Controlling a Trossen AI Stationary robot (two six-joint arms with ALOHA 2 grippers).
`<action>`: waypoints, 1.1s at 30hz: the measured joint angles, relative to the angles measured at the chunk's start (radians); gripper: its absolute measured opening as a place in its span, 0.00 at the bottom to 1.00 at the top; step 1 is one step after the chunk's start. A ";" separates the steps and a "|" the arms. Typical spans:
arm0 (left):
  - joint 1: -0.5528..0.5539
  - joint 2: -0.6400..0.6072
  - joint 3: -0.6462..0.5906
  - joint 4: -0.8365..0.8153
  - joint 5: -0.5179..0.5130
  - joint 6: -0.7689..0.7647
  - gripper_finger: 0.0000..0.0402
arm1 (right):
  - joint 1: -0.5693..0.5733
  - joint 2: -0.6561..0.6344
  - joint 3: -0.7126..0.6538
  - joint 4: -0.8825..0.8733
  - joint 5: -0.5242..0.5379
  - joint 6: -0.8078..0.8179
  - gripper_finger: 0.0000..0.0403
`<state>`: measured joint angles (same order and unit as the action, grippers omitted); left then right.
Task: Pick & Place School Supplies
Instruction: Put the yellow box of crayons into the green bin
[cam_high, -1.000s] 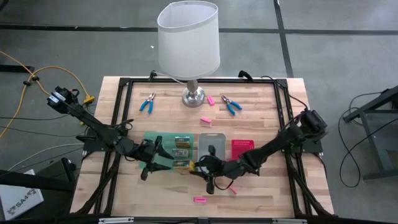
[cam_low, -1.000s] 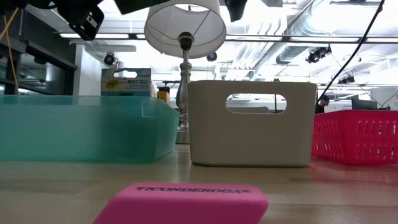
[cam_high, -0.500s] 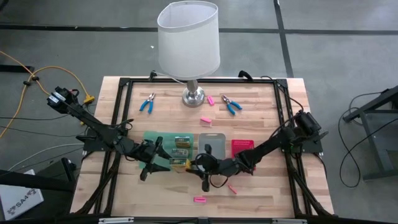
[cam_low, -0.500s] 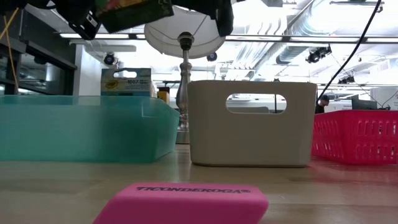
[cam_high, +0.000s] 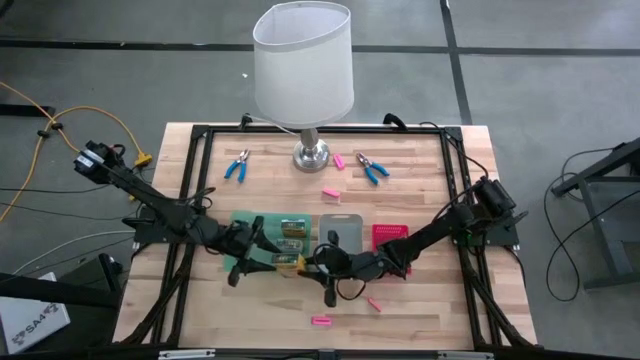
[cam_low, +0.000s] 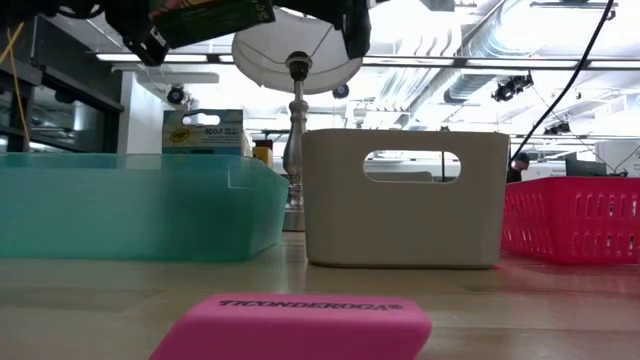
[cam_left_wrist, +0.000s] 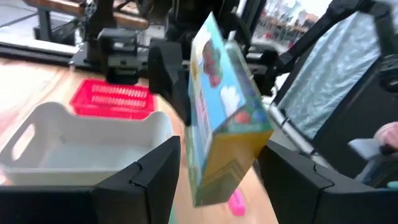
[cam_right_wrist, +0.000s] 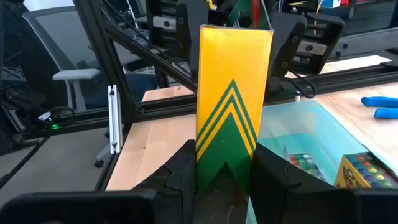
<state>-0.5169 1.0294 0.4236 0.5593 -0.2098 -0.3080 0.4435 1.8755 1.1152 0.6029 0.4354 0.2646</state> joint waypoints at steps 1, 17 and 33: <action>0.007 0.000 0.000 0.014 0.013 0.000 0.52 | 0.000 0.000 0.000 0.000 0.000 0.000 0.25; 0.046 0.076 0.030 0.050 0.081 -0.008 0.52 | -0.040 -0.001 0.000 -0.023 -0.055 0.012 0.25; 0.072 0.109 0.066 -0.062 0.164 -0.065 0.52 | -0.003 -0.002 0.000 -0.131 -0.072 0.125 0.25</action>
<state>-0.4450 1.1380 0.4900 0.4976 -0.0459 -0.3729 0.4404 1.8736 1.1152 0.4721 0.3639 0.3895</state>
